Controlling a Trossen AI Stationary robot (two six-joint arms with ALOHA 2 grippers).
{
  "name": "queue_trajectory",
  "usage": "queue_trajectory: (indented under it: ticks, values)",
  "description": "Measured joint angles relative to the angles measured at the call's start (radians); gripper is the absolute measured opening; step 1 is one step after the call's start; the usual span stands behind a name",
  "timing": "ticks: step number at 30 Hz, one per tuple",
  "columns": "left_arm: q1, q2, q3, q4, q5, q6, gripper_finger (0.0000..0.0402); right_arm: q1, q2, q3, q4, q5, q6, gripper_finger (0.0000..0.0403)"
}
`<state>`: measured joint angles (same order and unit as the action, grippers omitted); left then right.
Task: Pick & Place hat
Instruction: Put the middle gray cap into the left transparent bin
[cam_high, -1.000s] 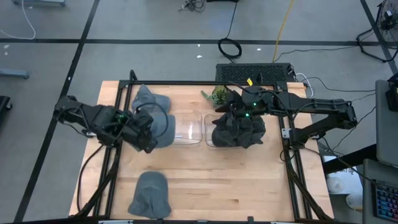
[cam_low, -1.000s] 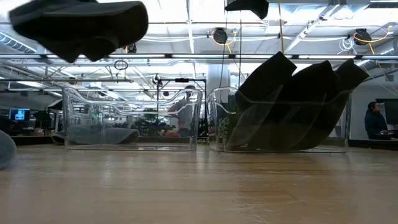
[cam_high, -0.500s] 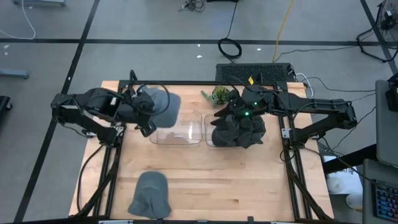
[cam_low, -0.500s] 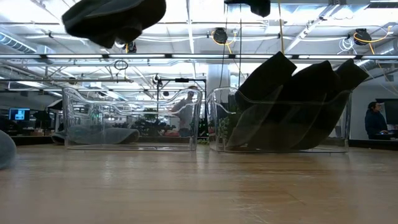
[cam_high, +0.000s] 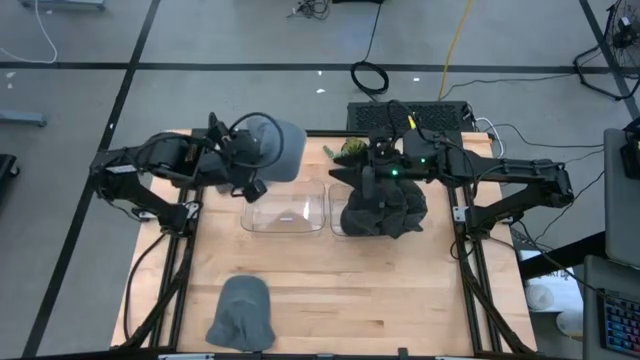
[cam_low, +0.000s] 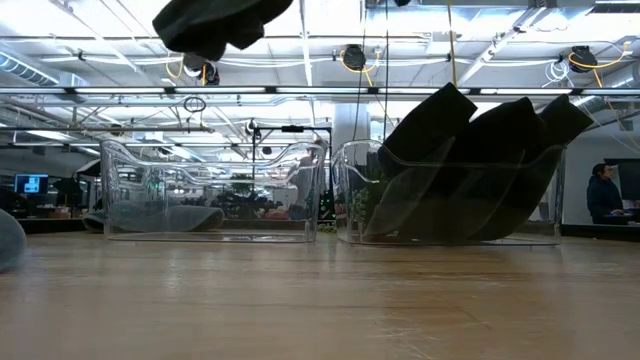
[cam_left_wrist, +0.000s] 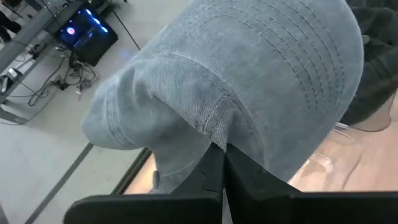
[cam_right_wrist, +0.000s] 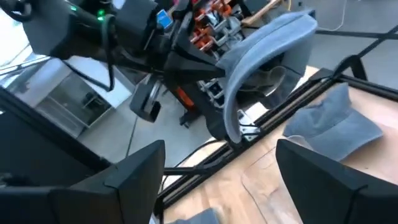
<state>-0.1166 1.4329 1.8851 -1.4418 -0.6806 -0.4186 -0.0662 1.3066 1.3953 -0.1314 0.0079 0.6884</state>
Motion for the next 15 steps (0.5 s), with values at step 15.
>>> queue_trajectory:
  ticks: [15]
  values:
    - [0.033, 0.153, 0.179, 0.137, -0.021, 0.166, 0.0000, -0.006, 0.002, 0.000, 0.001, 0.127, 0.007, 0.0293]
